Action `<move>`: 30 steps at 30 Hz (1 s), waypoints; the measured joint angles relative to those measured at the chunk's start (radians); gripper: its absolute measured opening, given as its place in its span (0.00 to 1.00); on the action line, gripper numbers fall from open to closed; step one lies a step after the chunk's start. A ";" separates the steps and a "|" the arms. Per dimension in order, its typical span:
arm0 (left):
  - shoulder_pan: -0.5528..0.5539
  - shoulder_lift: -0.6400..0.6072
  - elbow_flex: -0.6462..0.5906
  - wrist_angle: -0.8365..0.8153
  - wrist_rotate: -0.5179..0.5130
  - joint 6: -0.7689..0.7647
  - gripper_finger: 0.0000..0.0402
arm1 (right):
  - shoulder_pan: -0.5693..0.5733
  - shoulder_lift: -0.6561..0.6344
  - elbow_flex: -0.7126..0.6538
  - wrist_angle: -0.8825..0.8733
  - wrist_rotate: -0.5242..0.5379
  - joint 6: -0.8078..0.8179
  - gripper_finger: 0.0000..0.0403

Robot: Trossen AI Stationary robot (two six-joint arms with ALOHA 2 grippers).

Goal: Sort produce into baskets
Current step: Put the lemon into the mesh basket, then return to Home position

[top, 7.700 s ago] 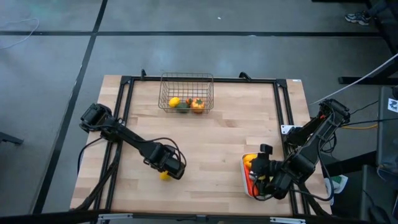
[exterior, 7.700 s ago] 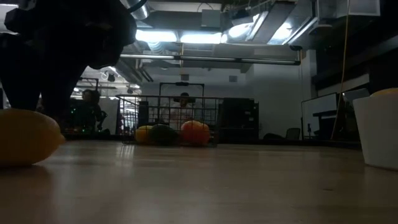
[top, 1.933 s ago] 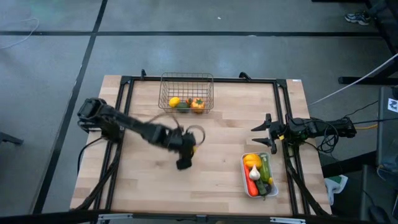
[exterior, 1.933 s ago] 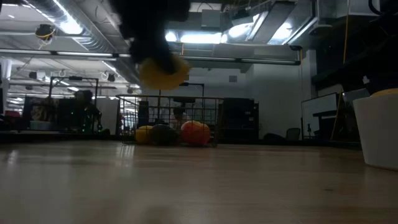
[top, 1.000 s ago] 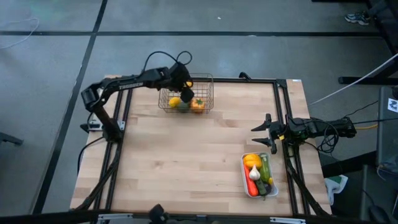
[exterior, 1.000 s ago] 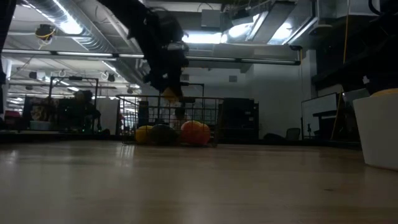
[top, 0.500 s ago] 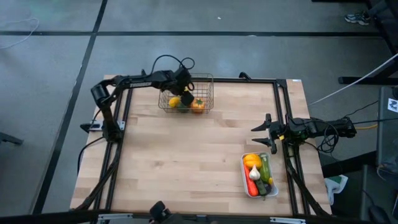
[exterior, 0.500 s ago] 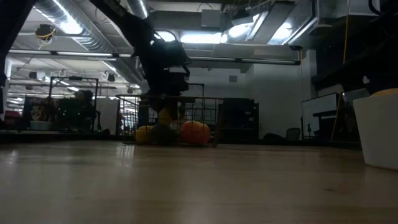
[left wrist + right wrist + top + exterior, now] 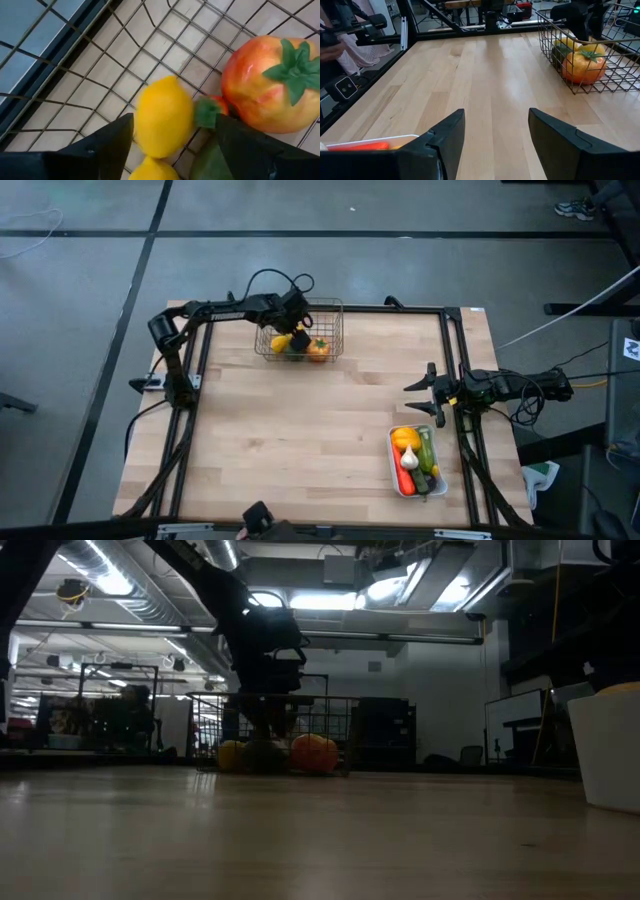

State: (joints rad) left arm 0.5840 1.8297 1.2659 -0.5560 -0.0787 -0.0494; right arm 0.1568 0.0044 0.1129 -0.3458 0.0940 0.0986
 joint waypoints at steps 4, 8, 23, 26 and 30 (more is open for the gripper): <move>0.012 0.000 0.000 0.000 0.025 -0.003 0.73 | 0.000 0.000 0.000 0.000 0.000 0.000 0.54; 0.016 -0.005 0.000 0.008 0.052 0.005 0.75 | 0.000 0.000 0.000 0.000 0.000 0.000 0.54; -0.033 -0.324 0.036 0.026 0.187 0.133 0.66 | 0.000 0.000 0.000 0.000 0.000 0.000 0.54; -0.068 -0.422 0.014 0.030 0.205 0.133 0.55 | 0.000 0.000 0.000 0.000 0.000 0.000 0.54; -0.138 -0.540 -0.068 0.067 0.208 0.137 0.37 | 0.000 0.000 0.000 0.000 0.000 0.000 0.54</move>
State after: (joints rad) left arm 0.4459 1.2899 1.1979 -0.4893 0.1297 0.0876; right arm 0.1568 0.0042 0.1129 -0.3462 0.0937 0.0986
